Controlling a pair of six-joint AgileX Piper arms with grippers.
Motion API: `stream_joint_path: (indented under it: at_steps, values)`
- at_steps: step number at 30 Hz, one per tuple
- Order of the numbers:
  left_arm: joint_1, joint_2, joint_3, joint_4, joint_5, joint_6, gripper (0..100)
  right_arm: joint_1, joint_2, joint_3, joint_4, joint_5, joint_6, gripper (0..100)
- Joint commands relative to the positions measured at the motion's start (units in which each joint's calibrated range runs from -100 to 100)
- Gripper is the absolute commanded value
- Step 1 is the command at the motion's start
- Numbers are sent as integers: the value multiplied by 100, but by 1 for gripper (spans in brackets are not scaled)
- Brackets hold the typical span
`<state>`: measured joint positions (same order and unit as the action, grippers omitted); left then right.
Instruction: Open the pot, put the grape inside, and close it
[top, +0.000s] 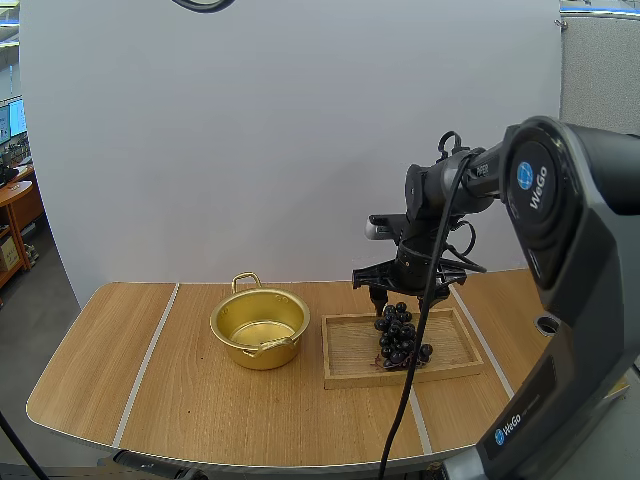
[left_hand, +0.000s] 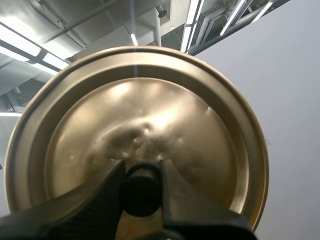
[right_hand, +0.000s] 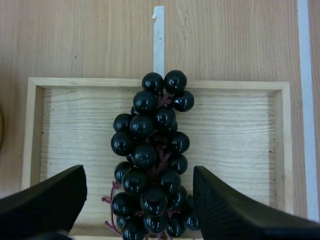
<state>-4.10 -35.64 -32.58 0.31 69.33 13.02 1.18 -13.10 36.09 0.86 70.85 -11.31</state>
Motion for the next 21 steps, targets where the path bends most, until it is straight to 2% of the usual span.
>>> stream_joint_path:
  at_steps: [1, 13, 17, 21]
  values:
    - [-17, -20, -41, 90, -211, -21, 0, -123, 266, 0, -86, -297, -69, 100]
    - [-17, -20, -41, 90, -211, -21, 0, -240, 561, 0, 63, -486, -285, 100]
    - [-17, -20, -41, 90, -211, -21, 0, -240, 561, 0, 507, -428, -668, 100]
    - [-17, -20, -41, 90, -211, -21, 0, -240, 561, 0, 656, -410, -777, 100]
